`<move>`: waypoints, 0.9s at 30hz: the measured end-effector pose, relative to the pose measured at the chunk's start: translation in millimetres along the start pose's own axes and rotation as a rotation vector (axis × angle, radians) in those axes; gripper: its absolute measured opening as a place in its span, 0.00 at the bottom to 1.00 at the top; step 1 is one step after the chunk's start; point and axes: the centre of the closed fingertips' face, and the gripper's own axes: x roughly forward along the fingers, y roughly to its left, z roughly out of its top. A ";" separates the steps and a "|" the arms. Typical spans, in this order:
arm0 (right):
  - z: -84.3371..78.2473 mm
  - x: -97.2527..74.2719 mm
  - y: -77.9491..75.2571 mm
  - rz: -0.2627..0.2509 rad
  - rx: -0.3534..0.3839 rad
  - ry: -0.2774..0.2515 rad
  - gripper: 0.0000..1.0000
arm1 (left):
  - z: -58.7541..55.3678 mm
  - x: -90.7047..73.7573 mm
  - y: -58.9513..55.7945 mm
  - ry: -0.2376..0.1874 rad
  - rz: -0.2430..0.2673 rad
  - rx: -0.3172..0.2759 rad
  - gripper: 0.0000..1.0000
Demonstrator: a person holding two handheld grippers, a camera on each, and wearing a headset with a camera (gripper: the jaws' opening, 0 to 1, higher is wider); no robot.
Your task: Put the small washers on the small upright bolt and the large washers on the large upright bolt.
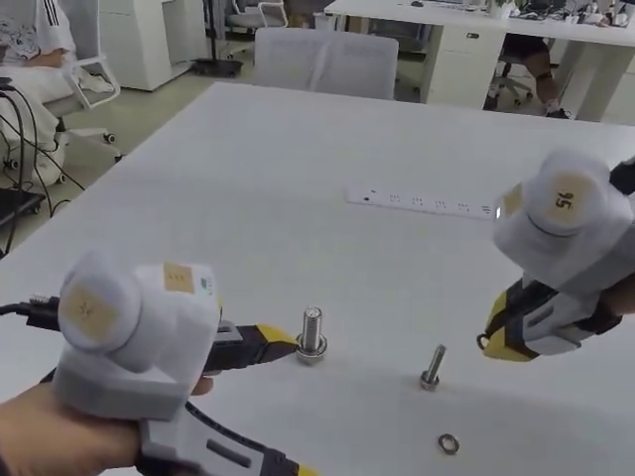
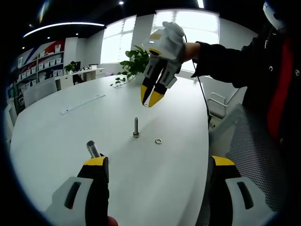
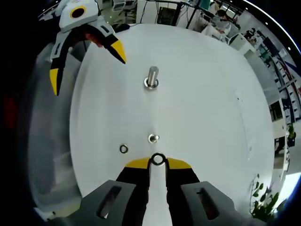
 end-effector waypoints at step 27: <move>22.8 26.8 -4.0 0.069 -0.089 0.021 0.13 | -1.0 -1.7 2.6 -0.004 0.016 -0.010 0.88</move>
